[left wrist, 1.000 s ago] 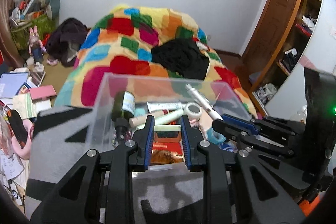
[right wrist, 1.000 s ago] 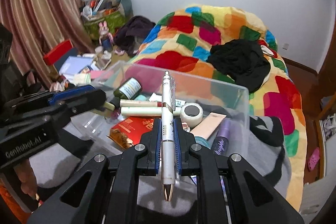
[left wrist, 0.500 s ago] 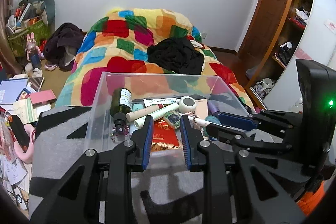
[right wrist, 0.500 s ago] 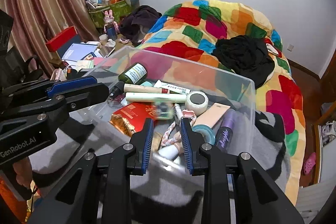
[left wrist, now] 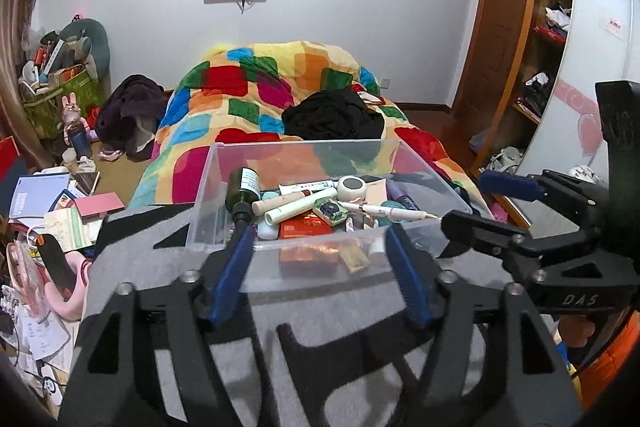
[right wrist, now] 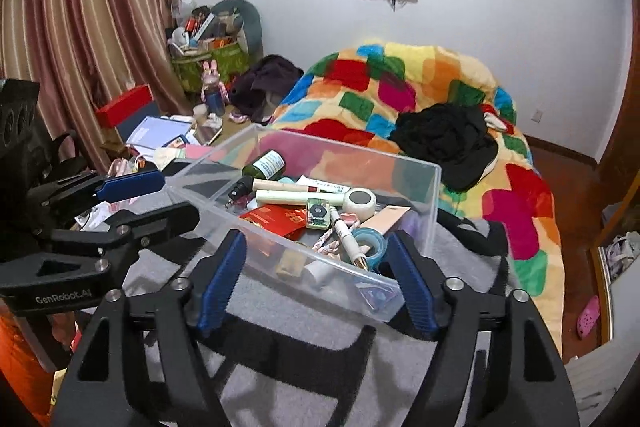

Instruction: Organize objects

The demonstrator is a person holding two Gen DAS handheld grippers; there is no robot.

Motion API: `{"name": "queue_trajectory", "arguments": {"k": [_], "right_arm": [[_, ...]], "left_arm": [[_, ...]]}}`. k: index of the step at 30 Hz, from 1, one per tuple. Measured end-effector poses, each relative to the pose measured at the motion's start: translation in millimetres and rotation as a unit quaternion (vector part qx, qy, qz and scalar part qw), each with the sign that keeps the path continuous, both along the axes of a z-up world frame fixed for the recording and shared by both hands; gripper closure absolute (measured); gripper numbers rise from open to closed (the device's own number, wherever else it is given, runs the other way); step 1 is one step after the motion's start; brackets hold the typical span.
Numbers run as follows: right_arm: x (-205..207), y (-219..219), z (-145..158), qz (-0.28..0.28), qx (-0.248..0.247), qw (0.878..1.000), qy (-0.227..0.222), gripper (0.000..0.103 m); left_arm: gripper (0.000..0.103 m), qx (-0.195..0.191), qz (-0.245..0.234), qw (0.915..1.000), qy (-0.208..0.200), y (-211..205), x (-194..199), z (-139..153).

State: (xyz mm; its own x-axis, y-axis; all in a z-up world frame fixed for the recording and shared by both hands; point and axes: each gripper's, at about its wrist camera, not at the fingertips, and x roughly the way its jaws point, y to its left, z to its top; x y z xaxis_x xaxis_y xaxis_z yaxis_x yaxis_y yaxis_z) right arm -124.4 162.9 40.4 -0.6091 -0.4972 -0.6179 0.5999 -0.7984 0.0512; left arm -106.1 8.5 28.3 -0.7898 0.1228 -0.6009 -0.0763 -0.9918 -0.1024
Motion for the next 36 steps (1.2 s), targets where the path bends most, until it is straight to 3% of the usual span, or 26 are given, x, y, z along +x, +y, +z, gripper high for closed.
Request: {"name": "queue_trajectory", "arguments": {"k": [1,4,11,36], "right_arm": [[4,2,2,-0.002,-0.002,1.0,0.006,0.021],[16,7,5,-0.009,-0.004,1.0,0.025,0.017],[28,14,0,-0.014,-0.014,1.0,0.016,0.015],[36,23,-14,-0.021,-0.016,1.0,-0.002,0.015]], "left_arm": [[0.024,0.001,0.0,1.0,0.003,0,4,0],[0.014,-0.006,0.002,0.9999,0.014,1,13,2],[0.007,-0.009,0.003,0.9997,0.021,5,29,0],[0.006,0.007,0.014,0.9998,0.012,3,34,-14]]}}
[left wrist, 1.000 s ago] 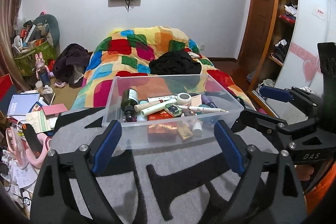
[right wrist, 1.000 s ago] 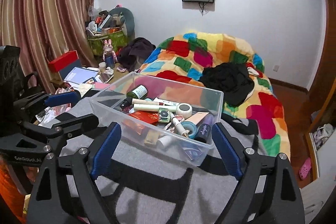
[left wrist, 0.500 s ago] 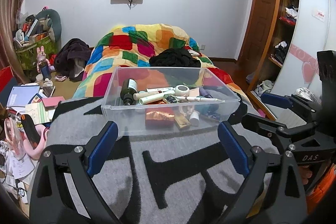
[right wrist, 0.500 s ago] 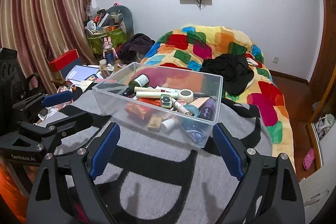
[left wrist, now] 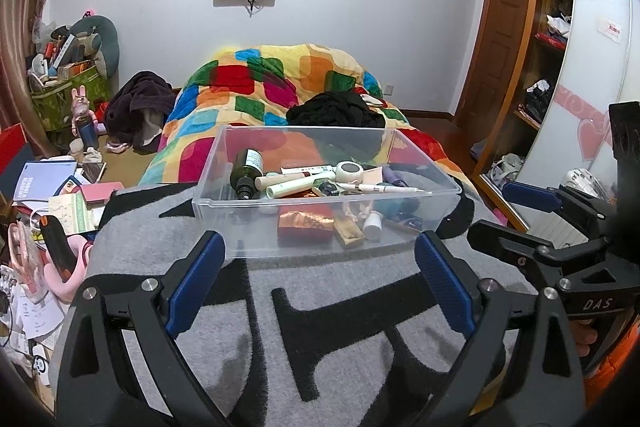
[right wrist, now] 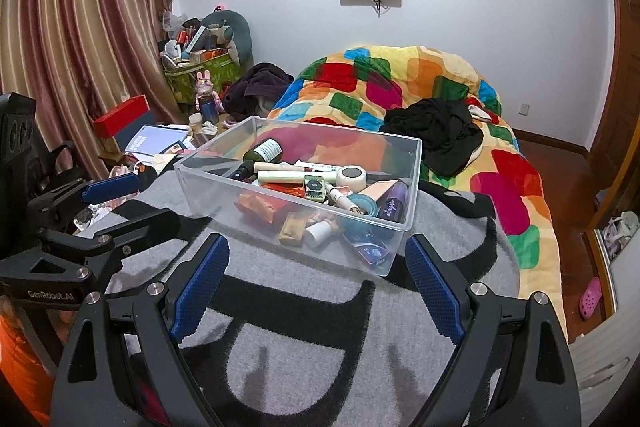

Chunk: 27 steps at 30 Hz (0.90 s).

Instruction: Organize objects

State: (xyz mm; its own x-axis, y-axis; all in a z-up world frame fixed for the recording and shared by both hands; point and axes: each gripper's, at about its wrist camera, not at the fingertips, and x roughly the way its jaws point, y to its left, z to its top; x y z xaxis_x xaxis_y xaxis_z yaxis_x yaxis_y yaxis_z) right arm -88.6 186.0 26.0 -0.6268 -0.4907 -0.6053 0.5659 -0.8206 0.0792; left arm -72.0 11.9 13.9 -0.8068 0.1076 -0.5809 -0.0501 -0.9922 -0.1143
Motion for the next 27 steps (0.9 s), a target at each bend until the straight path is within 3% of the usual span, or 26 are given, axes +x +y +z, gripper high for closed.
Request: {"name": "queue_trajectory", "arguments": {"k": [27], "right_arm": [[2.8,-2.5,-1.8,0.001,-0.002,1.0,-0.005,0.015]], "left_arm": [[0.006,0.001,-0.006,1.0,-0.001,3.2,1.5,1.5]]}}
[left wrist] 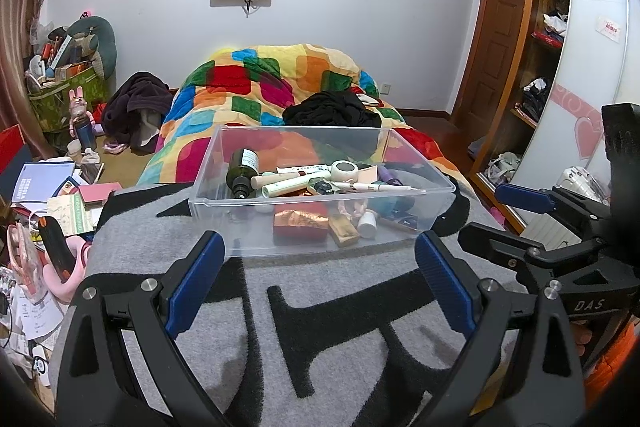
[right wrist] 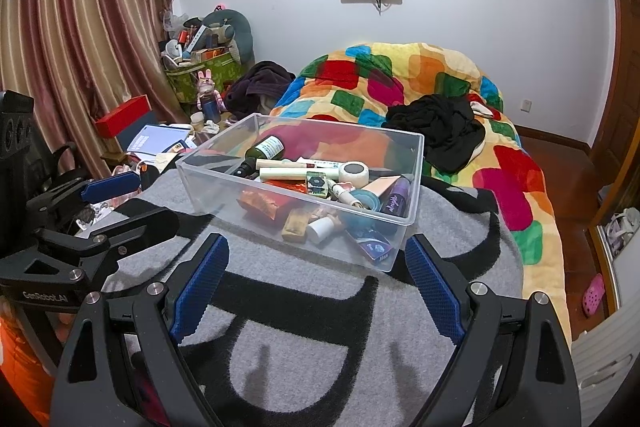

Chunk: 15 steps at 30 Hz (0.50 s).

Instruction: Organize objects

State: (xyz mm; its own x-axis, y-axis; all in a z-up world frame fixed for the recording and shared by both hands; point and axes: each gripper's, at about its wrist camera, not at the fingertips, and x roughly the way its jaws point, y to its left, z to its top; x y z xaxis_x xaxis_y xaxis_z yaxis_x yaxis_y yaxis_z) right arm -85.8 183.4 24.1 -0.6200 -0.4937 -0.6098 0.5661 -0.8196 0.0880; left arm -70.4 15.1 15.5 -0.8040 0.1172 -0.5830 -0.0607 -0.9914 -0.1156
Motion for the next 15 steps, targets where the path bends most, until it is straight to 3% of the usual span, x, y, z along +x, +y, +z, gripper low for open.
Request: {"name": "queue_trajectory", "arguments": {"k": [15], "right_arm": [[0.3,-0.6,-1.5,0.0,0.001,1.0,-0.003,0.014]], "left_arm": [[0.006,-0.001,-0.012,0.9999,-0.005,0.6,1.6,2.8]]}}
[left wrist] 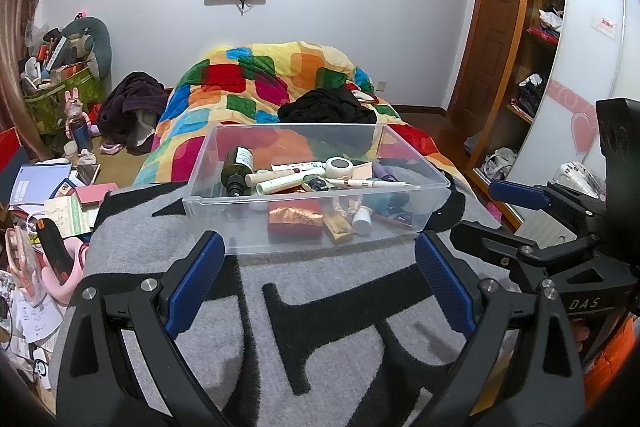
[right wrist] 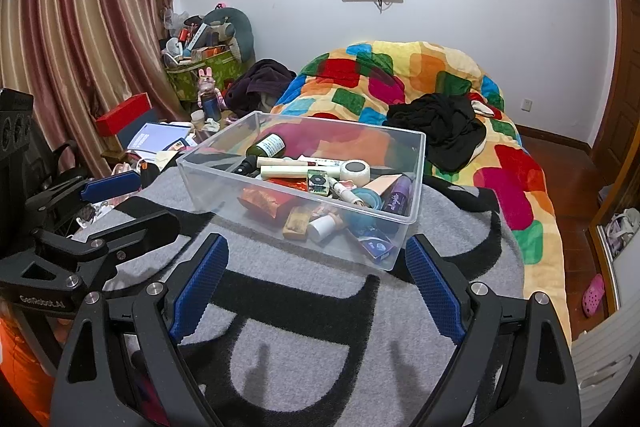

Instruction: Organize objects

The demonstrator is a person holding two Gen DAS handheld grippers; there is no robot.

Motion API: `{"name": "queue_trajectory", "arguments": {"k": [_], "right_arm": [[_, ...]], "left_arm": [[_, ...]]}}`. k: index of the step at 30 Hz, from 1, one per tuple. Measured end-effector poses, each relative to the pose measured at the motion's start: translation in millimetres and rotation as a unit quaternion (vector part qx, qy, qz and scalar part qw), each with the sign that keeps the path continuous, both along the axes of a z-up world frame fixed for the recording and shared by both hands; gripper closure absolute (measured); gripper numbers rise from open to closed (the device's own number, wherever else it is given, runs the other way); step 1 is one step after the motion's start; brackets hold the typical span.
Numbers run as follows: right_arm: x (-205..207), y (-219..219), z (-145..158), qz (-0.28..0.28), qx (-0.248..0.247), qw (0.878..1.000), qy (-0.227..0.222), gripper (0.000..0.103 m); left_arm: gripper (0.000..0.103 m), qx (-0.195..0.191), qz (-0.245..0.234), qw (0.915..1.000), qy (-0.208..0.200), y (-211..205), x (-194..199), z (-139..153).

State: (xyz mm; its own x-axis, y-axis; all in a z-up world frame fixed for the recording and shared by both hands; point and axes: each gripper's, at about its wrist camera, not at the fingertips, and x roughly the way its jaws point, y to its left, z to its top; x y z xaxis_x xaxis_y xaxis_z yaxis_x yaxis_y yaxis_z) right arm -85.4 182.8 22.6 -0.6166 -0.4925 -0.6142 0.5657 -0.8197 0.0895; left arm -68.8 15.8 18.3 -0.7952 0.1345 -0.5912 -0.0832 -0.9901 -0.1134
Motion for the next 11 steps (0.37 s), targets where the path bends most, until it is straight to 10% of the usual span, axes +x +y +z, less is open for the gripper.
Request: {"name": "queue_trajectory", "arguments": {"k": [11], "right_arm": [[-0.4,0.5,-2.9,0.0,0.001,1.0,-0.004,0.014]], "left_arm": [[0.006,-0.009,-0.013,0.9999,0.003,4.8,5.0,0.4]]}}
